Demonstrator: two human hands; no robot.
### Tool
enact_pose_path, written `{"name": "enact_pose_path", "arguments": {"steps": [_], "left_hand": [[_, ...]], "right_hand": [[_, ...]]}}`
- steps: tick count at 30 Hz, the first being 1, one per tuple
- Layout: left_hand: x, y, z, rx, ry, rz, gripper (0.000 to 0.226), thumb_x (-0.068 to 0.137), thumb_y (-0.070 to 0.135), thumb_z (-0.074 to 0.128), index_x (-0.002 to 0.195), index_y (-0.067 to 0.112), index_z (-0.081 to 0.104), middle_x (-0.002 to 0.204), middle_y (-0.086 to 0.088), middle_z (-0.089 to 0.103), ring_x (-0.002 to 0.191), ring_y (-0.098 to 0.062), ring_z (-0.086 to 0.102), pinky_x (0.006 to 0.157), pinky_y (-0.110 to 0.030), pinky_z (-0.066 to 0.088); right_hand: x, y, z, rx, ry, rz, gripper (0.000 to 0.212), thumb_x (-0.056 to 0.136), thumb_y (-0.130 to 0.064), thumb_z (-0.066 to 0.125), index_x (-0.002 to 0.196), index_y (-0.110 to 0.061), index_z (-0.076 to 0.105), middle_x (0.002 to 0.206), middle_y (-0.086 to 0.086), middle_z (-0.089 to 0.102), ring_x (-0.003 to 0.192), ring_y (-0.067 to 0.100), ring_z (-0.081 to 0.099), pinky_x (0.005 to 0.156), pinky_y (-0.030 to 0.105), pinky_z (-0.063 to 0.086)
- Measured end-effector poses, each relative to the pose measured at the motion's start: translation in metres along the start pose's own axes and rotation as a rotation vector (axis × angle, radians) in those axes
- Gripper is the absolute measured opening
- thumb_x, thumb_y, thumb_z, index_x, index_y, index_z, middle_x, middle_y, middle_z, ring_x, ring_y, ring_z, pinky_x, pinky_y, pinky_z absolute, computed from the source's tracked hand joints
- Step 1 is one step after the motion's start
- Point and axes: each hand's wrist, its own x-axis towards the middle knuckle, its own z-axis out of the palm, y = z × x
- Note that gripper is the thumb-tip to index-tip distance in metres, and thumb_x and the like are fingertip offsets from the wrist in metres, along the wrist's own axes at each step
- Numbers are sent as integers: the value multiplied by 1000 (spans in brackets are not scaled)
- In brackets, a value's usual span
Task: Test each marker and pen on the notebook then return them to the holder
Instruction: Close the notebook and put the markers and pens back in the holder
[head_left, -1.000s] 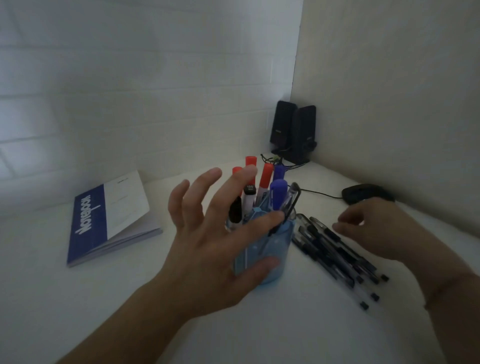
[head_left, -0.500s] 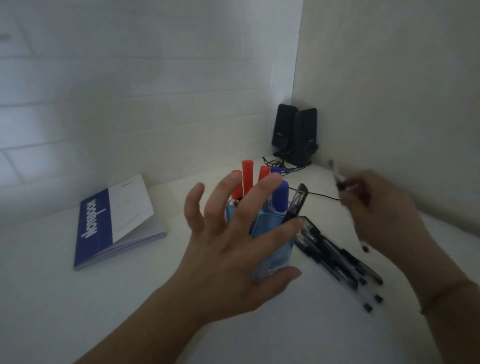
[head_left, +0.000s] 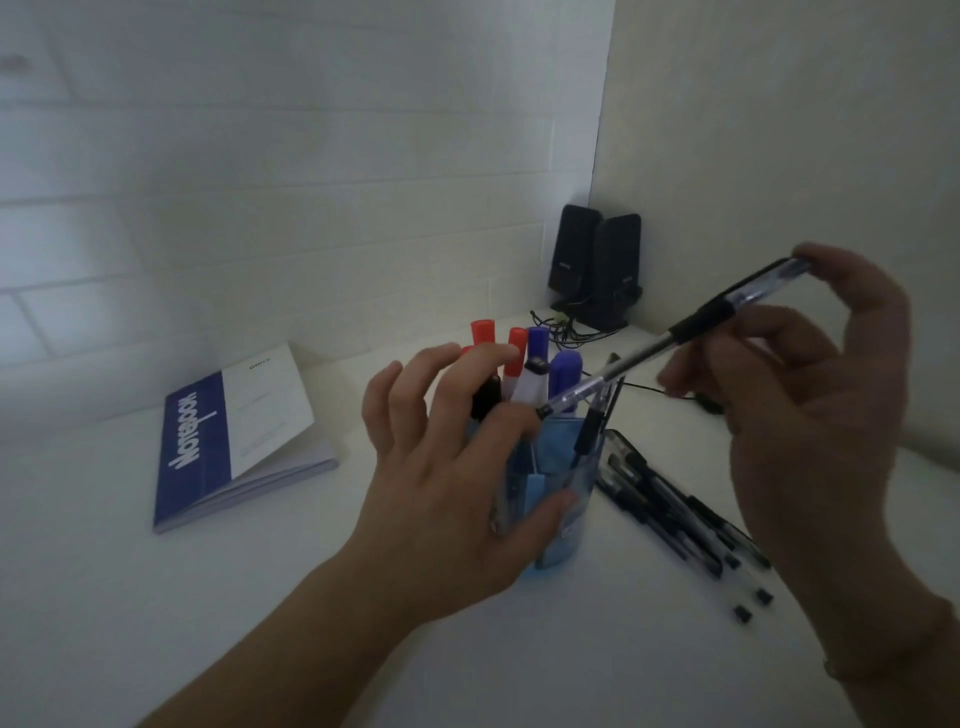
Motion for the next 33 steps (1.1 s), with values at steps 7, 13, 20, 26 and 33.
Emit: {"name": "enact_pose_path", "arguments": {"steps": [7,13,20,26,33], "left_hand": [[-1,0,0,36,-13,89,35,81,61,50,101,32,53,141,-4,32,133,-32,25,102,-60,23],[-2,-1,1,-9,-29,59,38,82,64,44,103,33,50,142,-3,32,133,-30,25,102,-58,25],[-2,-3,0,-44,6,65,38,75,56,58,103,32,50,140,-3,33,131,-30,28,97,-59,28],[-4,-2,-2,-184,86,86,32,69,33,62,98,28,51,138,-4,37,131,-30,29,97,-57,28],[-4,0,-2,12,30,199,47,83,55,50,127,40,46,149,-5,25,138,-33,17,105,-62,17]], "right_hand": [[-1,2,1,-16,3,-4,61,90,-1,57,140,-14,26,76,16,63,61,30,65,58,34,54],[-1,15,-4,-400,-147,-61,50,85,-16,68,129,-23,47,85,-3,67,73,17,65,58,26,51],[4,18,-11,-501,-210,-88,28,88,-17,63,115,-24,60,93,-7,61,80,12,60,59,24,51],[10,64,-39,-1192,-593,434,35,86,-44,60,118,-28,59,101,-10,60,83,8,54,80,28,48],[10,80,-39,-1197,-713,622,20,89,-42,57,86,-26,68,84,-3,67,75,12,61,73,30,52]]}}
